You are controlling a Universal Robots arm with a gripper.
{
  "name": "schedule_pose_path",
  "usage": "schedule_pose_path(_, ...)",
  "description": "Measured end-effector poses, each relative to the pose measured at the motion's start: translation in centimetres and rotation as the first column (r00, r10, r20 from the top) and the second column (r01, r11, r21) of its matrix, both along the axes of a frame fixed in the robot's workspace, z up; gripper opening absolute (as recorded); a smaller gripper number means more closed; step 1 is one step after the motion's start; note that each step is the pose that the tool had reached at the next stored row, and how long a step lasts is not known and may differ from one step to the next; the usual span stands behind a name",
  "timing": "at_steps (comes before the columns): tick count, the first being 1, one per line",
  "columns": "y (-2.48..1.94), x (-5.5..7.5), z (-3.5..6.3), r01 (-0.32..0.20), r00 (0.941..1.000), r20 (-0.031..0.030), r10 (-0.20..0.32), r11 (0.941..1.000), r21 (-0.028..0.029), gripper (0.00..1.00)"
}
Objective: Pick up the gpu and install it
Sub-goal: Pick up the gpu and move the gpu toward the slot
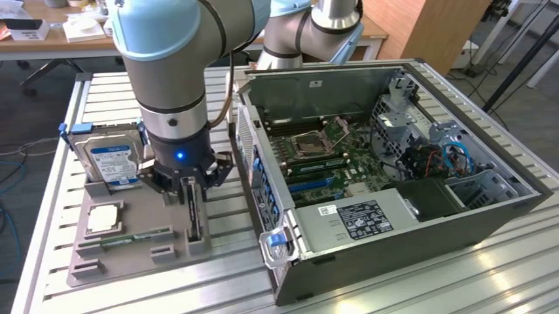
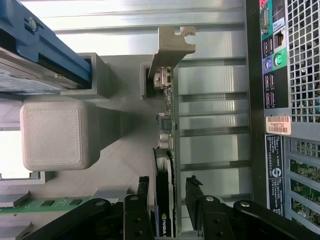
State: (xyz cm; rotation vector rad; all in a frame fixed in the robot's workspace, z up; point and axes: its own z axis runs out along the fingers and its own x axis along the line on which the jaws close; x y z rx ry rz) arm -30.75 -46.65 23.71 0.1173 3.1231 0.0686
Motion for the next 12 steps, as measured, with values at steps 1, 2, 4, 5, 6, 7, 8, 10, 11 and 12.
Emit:
schedule_pose_path(1,0.00,-0.01,-0.03,0.000,1.0000,-0.0001,0.000,1.0000,0.0000,0.43)
schedule_pose_path(2,-0.01,-0.01,-0.04,0.000,1.0000,-0.0002,0.000,1.0000,-0.0001,0.43)
schedule_pose_path(4,0.00,-0.01,-0.05,0.000,1.0000,-0.0002,0.000,1.0000,-0.0002,0.43)
schedule_pose_path(5,0.00,-0.01,-0.05,0.000,1.0000,-0.0001,0.000,1.0000,-0.0001,0.43)
schedule_pose_path(6,0.00,-0.02,-0.06,0.000,1.0000,-0.0001,0.000,1.0000,-0.0001,0.43)
schedule_pose_path(7,0.00,-0.02,-0.06,0.000,1.0000,-0.0001,0.000,1.0000,-0.0001,0.43)
schedule_pose_path(8,0.00,-0.01,-0.06,0.000,1.0000,-0.0001,0.000,1.0000,0.0000,0.43)
schedule_pose_path(10,0.02,-0.11,-0.10,0.000,1.0000,0.0003,0.000,1.0000,0.0002,0.43)
schedule_pose_path(11,0.02,-0.15,-0.10,0.000,1.0000,0.0002,0.000,1.0000,0.0002,0.43)
schedule_pose_path(12,0.01,-0.17,-0.11,0.000,1.0000,0.0001,0.000,1.0000,0.0000,0.43)
